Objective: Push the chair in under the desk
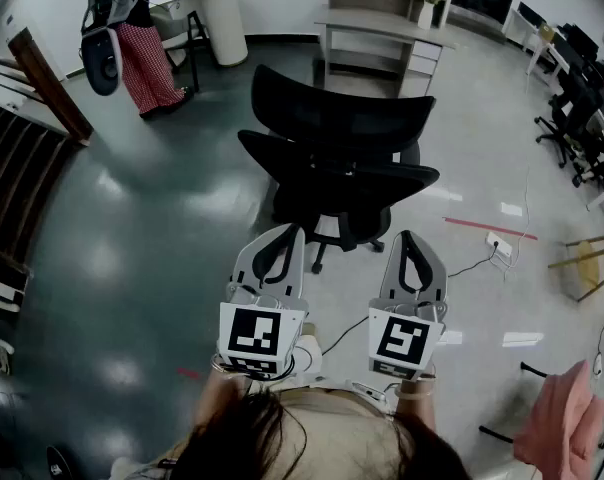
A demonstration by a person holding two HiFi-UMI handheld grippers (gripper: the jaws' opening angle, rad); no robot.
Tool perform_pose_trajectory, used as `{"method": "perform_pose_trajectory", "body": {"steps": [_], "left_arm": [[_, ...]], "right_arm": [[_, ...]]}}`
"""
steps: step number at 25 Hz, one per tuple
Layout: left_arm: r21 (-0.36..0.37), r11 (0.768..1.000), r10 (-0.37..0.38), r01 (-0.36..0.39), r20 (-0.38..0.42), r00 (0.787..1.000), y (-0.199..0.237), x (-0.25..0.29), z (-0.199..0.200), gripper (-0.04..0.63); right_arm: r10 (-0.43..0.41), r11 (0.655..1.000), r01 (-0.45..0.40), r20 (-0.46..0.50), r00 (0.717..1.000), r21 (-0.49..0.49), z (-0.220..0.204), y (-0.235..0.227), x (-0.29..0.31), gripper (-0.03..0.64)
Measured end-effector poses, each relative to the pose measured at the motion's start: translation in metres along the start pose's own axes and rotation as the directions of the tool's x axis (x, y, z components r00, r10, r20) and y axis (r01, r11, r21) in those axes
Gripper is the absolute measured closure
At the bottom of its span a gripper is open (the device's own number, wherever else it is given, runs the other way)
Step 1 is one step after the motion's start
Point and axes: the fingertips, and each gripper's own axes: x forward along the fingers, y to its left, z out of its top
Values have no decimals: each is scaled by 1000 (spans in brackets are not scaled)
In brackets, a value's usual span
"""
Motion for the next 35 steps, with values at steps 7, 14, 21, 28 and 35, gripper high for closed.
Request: {"method": "perform_pose_trajectory", "body": {"steps": [7, 14, 21, 28, 35], "left_arm": [[3, 1000, -15, 15, 4, 1000, 24, 12, -6, 583], [48, 999, -2, 2, -6, 1000, 54, 34, -10, 583], [32, 999, -43, 43, -2, 999, 74, 67, -14, 583], [73, 994, -80, 81, -21, 997, 87, 90, -23, 581], [101, 992, -66, 70, -42, 997, 102, 103, -33, 581]], "right_arm": [[-5, 1000, 5, -19, 1000, -7, -5, 10, 21, 594], [-4, 1000, 4, -37, 999, 25, -3, 16, 47, 594], [-16, 998, 19, -59, 998, 52, -2, 15, 78, 592], [-27, 1000, 28, -92, 995, 13, -4, 15, 98, 591], [-21, 999, 18, -124, 992, -27, -12, 20, 111, 589]]}}
